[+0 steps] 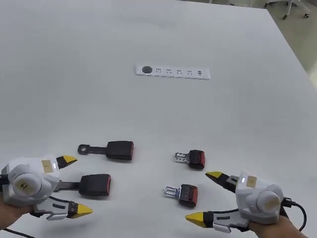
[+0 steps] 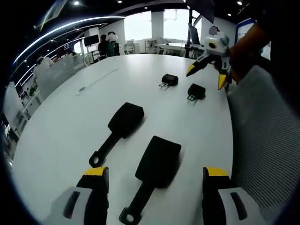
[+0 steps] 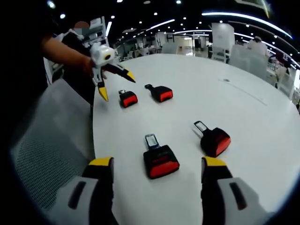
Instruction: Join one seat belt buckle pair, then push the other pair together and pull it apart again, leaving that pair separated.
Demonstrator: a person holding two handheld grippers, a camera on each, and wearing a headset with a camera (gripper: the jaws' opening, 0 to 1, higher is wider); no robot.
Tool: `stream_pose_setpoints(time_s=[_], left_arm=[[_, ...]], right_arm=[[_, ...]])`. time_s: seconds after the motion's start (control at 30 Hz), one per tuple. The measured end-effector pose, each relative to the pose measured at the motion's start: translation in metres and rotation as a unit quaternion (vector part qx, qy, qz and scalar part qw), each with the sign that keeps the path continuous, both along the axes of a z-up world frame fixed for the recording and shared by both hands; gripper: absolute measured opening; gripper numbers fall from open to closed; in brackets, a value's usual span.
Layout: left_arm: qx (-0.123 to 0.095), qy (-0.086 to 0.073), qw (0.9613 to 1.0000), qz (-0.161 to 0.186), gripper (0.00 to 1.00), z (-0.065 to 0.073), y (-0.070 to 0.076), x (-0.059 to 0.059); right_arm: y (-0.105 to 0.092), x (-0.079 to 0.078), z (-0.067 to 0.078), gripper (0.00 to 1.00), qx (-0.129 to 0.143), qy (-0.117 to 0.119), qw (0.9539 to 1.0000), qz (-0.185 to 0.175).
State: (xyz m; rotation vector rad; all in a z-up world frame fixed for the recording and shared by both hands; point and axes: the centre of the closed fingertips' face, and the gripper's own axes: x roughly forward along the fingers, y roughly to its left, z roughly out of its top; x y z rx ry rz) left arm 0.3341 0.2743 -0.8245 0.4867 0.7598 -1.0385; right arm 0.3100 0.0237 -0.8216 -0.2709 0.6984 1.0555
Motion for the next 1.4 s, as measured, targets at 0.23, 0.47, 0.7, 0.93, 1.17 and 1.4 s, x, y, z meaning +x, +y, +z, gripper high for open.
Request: stream_pose_setpoints(time_s=[0.23, 0.47, 0.7, 0.93, 1.17, 1.4], left_arm=[[0.021, 0.017, 0.9992, -0.028, 0.80, -0.019, -0.001, 0.000], [0.035, 0.028, 0.9975, -0.054, 0.74, -0.028, -0.001, 0.000], [0.047, 0.023, 0.9965, -0.065, 0.56, -0.028, 0.003, 0.004], [0.052, 0.026, 0.9940, -0.093, 0.47, -0.030, 0.001, 0.000], [0.067, 0.025, 0.9896, -0.125, 0.39, -0.031, -0.003, -0.003], [0.077, 0.024, 0.9874, -0.136, 0.35, -0.027, -0.009, -0.010]], right_arm=[[-0.002, -0.003, -0.017, 0.72, -0.022, 0.020, 0.9991, 0.029], [0.000, -0.002, -0.023, 0.67, -0.028, 0.030, 0.9977, 0.054], [0.002, -0.009, -0.031, 0.58, -0.051, 0.038, 0.9931, 0.099], [0.005, -0.011, -0.032, 0.52, -0.059, 0.034, 0.9914, 0.112], [0.005, -0.003, -0.033, 0.41, -0.064, 0.030, 0.9921, 0.103], [0.003, 0.000, -0.034, 0.34, -0.072, 0.018, 0.9882, 0.134]])
